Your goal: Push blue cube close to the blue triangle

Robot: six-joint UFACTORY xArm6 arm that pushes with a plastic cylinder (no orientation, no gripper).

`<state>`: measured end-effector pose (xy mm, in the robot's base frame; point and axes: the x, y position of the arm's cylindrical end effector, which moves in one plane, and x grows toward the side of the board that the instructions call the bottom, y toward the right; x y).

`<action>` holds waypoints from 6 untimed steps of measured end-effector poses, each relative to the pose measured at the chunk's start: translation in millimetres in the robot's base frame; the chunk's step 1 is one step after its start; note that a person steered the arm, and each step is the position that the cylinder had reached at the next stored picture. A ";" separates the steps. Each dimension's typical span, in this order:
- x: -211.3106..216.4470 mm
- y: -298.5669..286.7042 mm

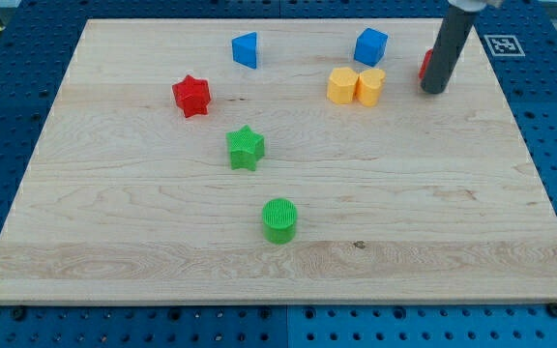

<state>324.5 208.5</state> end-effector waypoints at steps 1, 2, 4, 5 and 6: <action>-5.4 8.7; -6.9 8.7; -25.7 5.2; -36.5 5.1; -36.5 4.1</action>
<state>288.0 212.5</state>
